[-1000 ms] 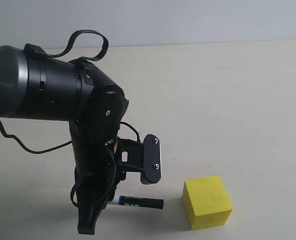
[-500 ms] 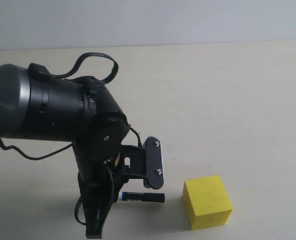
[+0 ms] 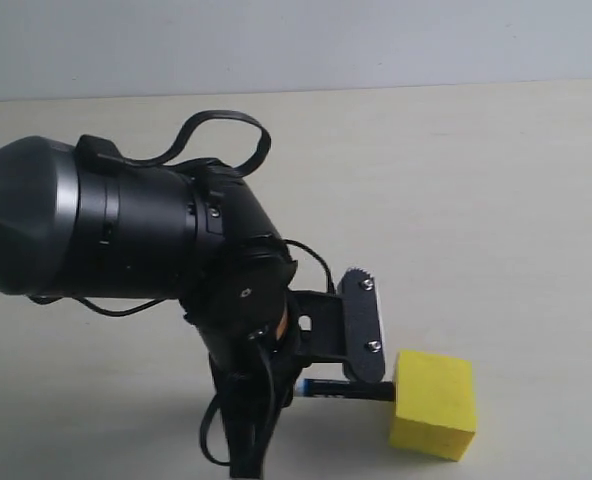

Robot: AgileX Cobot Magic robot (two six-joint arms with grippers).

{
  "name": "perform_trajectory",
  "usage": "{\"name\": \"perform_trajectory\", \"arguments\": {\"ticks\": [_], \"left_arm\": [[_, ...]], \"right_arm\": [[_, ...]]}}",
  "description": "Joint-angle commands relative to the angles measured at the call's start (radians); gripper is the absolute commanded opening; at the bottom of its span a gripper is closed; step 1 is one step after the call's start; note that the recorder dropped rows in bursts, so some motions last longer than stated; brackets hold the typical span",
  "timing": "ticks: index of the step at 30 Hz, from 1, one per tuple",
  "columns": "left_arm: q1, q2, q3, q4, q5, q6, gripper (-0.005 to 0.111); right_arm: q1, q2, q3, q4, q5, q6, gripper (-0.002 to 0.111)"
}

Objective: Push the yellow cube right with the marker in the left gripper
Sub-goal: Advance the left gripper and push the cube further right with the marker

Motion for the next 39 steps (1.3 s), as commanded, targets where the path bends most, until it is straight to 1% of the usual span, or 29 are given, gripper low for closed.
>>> {"name": "perform_trajectory", "arguments": {"ticks": [1, 7, 9, 14, 18, 20, 25, 28, 34, 36, 39], "left_arm": [[-0.013, 0.008, -0.067, -0.008, 0.03, -0.004, 0.0], [0.039, -0.003, -0.069, 0.04, 0.129, 0.0, 0.0], [0.038, -0.003, -0.069, 0.075, 0.14, 0.0, 0.0], [0.034, 0.002, -0.069, 0.06, 0.133, 0.024, 0.0], [0.008, 0.02, -0.069, 0.058, 0.105, 0.031, 0.0], [-0.015, 0.029, -0.069, 0.05, 0.083, 0.038, 0.0], [-0.087, 0.031, -0.082, 0.045, 0.081, 0.045, 0.0], [-0.092, 0.031, -0.082, 0.034, 0.087, 0.038, 0.0], [-0.029, 0.027, -0.082, 0.034, 0.149, 0.019, 0.0], [-0.006, 0.021, -0.082, 0.038, 0.127, 0.021, 0.0], [-0.006, 0.027, -0.084, 0.067, 0.083, 0.026, 0.0]], "right_arm": [[-0.005, -0.008, 0.005, 0.001, -0.012, 0.001, 0.0], [-0.005, -0.008, 0.005, 0.001, -0.012, 0.001, 0.0], [-0.005, -0.008, 0.005, 0.001, -0.012, 0.001, 0.0], [-0.005, -0.008, 0.005, 0.001, -0.012, 0.001, 0.0], [-0.005, -0.008, 0.005, 0.001, -0.012, 0.001, 0.0], [-0.005, -0.008, 0.005, 0.001, -0.012, 0.001, 0.0], [-0.005, -0.008, 0.005, 0.001, -0.012, 0.001, 0.0], [-0.005, -0.008, 0.005, 0.001, -0.012, 0.001, 0.0], [-0.005, -0.008, 0.005, 0.001, -0.012, 0.001, 0.0], [-0.005, -0.008, 0.005, 0.001, -0.012, 0.001, 0.0], [-0.005, -0.008, 0.005, 0.001, -0.012, 0.001, 0.0]]}}
